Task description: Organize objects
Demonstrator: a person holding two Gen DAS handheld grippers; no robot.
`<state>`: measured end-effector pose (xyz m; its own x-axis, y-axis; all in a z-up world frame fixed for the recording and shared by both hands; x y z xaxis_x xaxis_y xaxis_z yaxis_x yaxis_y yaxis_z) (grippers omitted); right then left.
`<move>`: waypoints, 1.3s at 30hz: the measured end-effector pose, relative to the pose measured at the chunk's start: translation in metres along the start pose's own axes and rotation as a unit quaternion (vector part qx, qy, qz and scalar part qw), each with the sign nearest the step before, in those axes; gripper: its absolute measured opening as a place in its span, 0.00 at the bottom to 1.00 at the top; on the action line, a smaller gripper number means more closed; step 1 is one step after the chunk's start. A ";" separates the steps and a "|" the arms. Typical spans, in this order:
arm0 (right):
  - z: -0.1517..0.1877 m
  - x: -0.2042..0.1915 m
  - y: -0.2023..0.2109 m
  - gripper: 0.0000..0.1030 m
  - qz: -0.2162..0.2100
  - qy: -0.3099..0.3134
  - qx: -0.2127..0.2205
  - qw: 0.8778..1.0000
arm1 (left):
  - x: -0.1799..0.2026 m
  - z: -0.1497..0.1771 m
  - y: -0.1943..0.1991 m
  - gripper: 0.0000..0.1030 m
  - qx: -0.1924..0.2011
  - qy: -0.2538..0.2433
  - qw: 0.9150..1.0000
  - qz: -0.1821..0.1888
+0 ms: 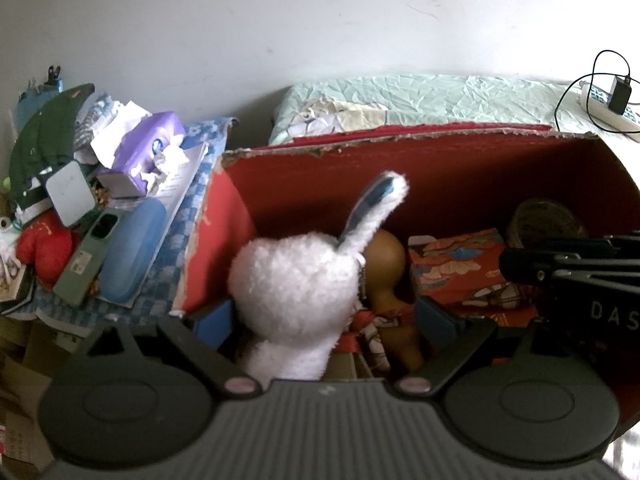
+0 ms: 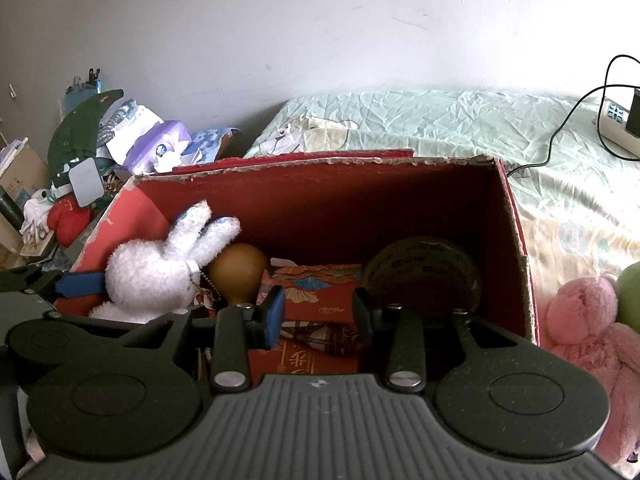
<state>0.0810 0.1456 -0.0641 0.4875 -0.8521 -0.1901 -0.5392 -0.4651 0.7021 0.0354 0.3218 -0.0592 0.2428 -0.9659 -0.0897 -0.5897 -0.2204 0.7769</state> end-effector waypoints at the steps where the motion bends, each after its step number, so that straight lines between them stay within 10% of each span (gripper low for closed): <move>1: 0.000 0.000 0.000 0.39 -0.001 -0.001 0.001 1.000 | 0.000 0.000 0.000 0.92 0.002 0.001 1.000 -0.001; 21: 0.005 0.035 0.077 0.45 -0.121 -0.084 0.070 0.987 | 0.031 0.001 0.093 0.95 0.074 0.006 0.997 0.000; 39: 0.039 0.150 0.165 0.47 -0.064 -0.106 0.108 0.986 | 0.170 -0.003 0.135 0.96 0.066 -0.026 0.993 0.092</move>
Point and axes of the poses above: each gripper's, at about its wrist camera, not at the fingertips, and y roughly against the way its jaws point, x to its right, z to its underside, the point moved 2 cm from there along -y, roughly the way its jaws point, and after that the axes turned 5 degrees about y, right-handed, at the moved point
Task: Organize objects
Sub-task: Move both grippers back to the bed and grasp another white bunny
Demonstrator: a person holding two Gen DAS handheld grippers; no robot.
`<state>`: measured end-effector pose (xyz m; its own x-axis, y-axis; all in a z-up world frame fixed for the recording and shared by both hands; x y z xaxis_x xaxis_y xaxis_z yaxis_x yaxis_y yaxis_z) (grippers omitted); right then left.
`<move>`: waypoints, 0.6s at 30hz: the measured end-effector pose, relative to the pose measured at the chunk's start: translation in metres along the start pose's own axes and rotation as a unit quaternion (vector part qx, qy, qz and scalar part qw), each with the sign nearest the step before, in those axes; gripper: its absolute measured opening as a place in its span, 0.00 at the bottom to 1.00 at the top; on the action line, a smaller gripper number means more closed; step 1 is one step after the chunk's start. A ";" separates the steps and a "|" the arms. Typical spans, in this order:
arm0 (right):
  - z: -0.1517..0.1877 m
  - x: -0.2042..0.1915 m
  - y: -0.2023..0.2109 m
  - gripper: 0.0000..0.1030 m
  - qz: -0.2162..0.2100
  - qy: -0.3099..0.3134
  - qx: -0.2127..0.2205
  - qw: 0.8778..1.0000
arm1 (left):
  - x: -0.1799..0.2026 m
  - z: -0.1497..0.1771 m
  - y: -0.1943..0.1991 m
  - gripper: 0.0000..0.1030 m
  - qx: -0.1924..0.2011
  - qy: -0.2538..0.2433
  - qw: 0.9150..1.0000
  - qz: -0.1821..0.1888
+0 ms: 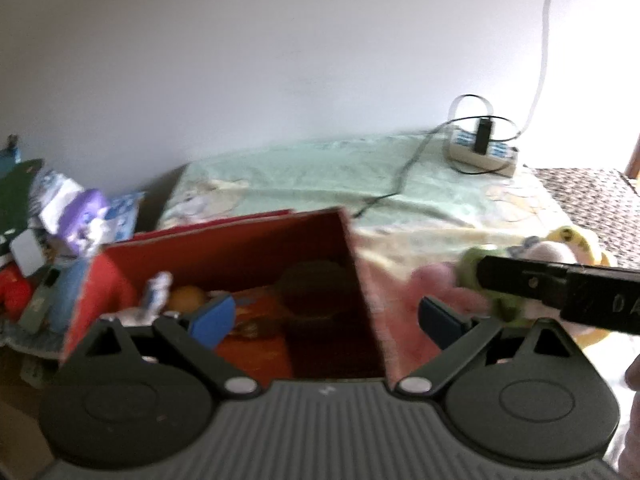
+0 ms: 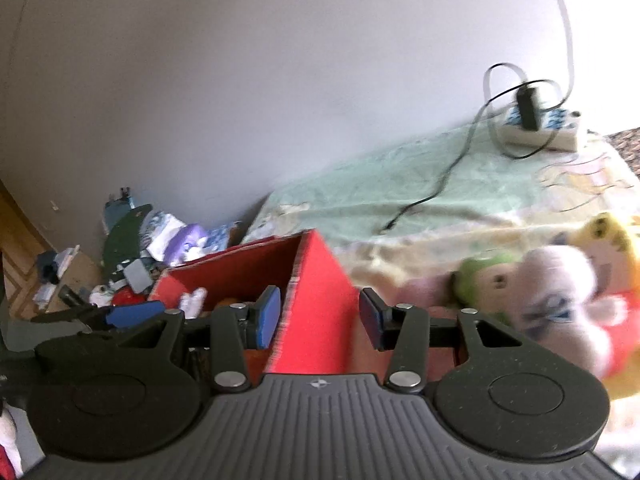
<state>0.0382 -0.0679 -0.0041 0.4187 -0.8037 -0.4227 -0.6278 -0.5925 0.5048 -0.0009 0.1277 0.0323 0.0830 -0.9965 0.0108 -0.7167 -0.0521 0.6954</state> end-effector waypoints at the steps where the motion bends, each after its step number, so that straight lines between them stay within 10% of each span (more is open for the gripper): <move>1: 0.000 0.007 0.006 0.47 0.006 -0.001 0.003 1.000 | 0.009 0.000 0.000 0.96 -0.001 -0.003 1.000 0.006; 11: 0.007 0.077 0.055 0.47 0.061 -0.028 0.020 0.998 | 0.084 0.007 -0.012 0.97 -0.018 -0.018 0.996 0.086; 18: 0.012 0.111 0.067 0.49 0.090 -0.046 0.015 0.995 | 0.121 0.026 -0.044 0.99 -0.079 0.010 0.978 0.194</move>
Point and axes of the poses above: each gripper's, at about its wrist camera, not at the fingertips, and y roughly against the way its jaws point, x to its right, z to its underside, the point moved 2 cm from there along -y, roughly the way its jaws point, and after that the axes turned 5 degrees about y, right-handed, at the moved point
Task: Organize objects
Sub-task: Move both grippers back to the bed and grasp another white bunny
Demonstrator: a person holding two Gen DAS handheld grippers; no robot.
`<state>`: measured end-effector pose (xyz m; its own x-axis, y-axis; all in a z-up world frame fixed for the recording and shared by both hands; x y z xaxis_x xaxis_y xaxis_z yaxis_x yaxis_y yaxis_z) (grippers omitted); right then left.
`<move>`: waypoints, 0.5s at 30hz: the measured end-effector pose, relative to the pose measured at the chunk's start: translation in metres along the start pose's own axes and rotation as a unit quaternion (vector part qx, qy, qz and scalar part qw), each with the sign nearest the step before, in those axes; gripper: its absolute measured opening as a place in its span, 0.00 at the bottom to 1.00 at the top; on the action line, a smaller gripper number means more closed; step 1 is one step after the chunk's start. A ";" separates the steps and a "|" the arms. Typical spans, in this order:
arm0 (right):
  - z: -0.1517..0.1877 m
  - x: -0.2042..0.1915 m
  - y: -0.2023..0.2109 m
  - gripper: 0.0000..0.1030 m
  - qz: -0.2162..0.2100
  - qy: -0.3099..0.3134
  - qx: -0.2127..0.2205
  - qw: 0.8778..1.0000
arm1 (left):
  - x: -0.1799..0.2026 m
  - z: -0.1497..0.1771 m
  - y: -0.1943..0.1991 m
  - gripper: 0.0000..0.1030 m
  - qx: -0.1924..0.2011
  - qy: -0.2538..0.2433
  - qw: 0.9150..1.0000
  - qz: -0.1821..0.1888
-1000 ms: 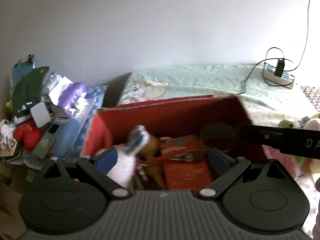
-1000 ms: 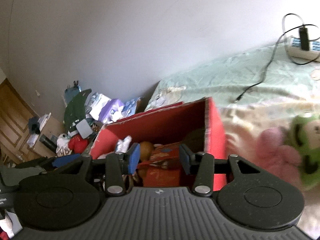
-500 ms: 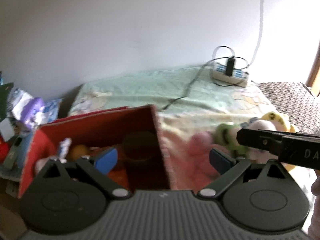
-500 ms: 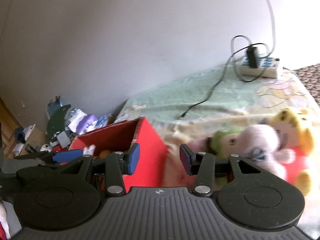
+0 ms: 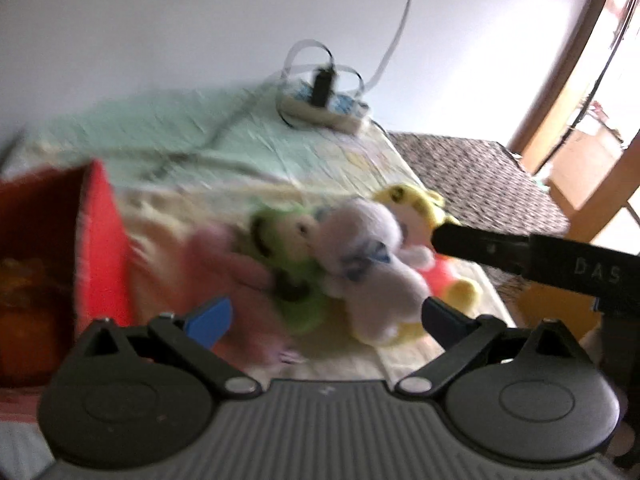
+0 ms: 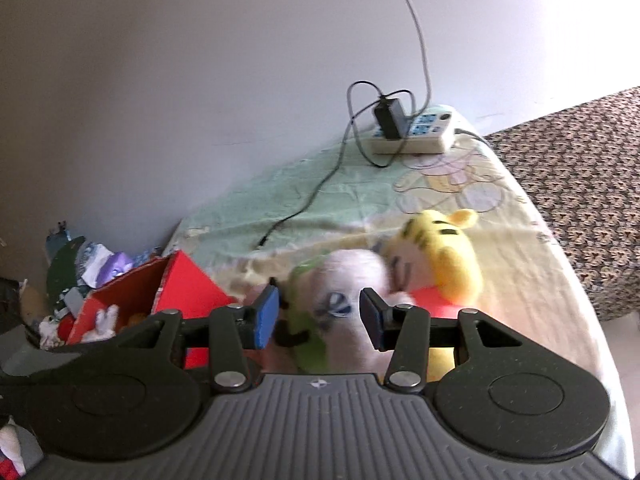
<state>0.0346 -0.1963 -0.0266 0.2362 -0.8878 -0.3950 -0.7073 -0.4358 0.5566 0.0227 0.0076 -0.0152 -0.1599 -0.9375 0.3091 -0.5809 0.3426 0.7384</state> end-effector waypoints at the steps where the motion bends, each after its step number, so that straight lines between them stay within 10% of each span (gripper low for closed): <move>1: 0.000 0.004 0.000 0.49 0.002 -0.002 -0.001 1.000 | 0.001 0.001 -0.006 0.99 -0.010 0.009 1.000 0.008; 15: -0.003 0.029 -0.027 0.58 0.007 -0.005 -0.038 0.999 | 0.011 -0.006 -0.062 0.98 -0.043 0.064 0.997 0.027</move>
Point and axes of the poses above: each gripper's, at about its wrist camera, not at the fingertips, and y roughly against the way its jaws point, x to its right, z to its underside, the point moved 2 cm from there along -y, roughly the way its jaws point, and after that the axes turned 5 degrees about y, right-handed, at the moved point
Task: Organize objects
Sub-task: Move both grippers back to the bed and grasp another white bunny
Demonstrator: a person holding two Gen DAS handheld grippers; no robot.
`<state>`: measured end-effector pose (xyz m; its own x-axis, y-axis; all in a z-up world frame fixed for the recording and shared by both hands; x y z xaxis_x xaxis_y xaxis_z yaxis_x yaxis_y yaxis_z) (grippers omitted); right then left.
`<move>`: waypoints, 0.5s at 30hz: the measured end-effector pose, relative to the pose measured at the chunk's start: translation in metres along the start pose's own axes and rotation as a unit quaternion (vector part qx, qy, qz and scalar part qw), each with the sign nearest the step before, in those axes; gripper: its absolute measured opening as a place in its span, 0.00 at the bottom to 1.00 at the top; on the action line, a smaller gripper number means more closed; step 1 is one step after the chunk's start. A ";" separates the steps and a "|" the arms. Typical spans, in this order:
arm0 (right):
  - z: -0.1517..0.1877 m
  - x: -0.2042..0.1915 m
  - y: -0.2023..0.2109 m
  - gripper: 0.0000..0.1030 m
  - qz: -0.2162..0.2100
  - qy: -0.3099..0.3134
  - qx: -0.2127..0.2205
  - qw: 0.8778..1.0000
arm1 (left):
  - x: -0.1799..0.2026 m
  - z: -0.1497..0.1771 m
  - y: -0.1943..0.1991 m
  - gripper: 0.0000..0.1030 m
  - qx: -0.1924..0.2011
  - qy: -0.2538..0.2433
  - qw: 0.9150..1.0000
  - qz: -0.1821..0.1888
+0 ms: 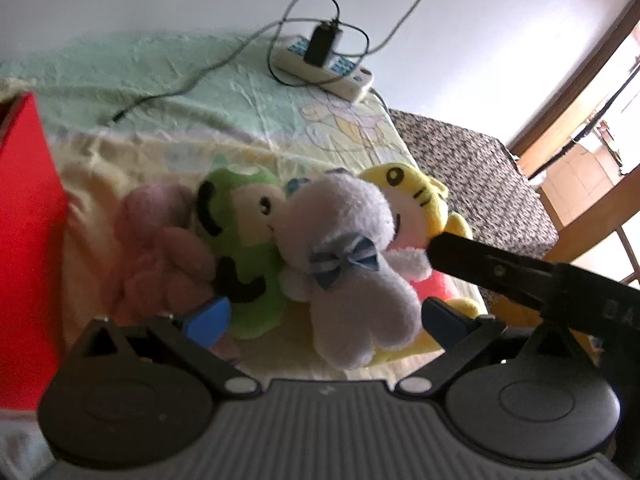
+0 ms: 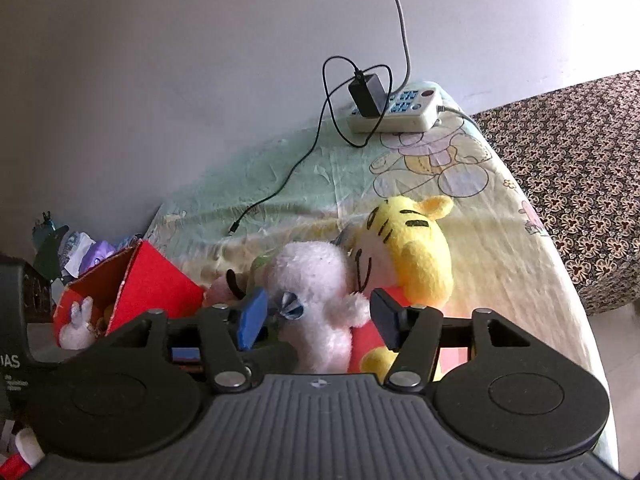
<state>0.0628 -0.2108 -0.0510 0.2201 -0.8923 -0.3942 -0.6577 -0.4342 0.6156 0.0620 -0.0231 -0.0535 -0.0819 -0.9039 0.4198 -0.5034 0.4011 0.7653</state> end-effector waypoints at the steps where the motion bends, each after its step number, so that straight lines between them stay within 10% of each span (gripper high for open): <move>1: -0.001 0.002 -0.005 0.58 -0.001 -0.003 -0.004 1.000 | 0.001 0.000 -0.003 0.97 -0.005 -0.001 1.000 0.006; 15: -0.010 0.003 -0.051 0.60 -0.035 0.003 -0.047 0.998 | 0.000 -0.009 -0.036 0.79 -0.043 -0.009 0.998 0.041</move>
<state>0.1045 -0.1928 -0.0768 0.2669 -0.8604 -0.4342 -0.5704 -0.5042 0.6484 0.0882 -0.0356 -0.0765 -0.1350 -0.8700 0.4743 -0.4194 0.4838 0.7681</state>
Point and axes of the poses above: each gripper's, at about its wrist camera, not at the fingertips, and y roughly against the way its jaws point, x to its right, z to its underside, the point moved 2 cm from there along -y, roughly the way its jaws point, and after that the axes turned 5 degrees about y, right-handed, at the moved point
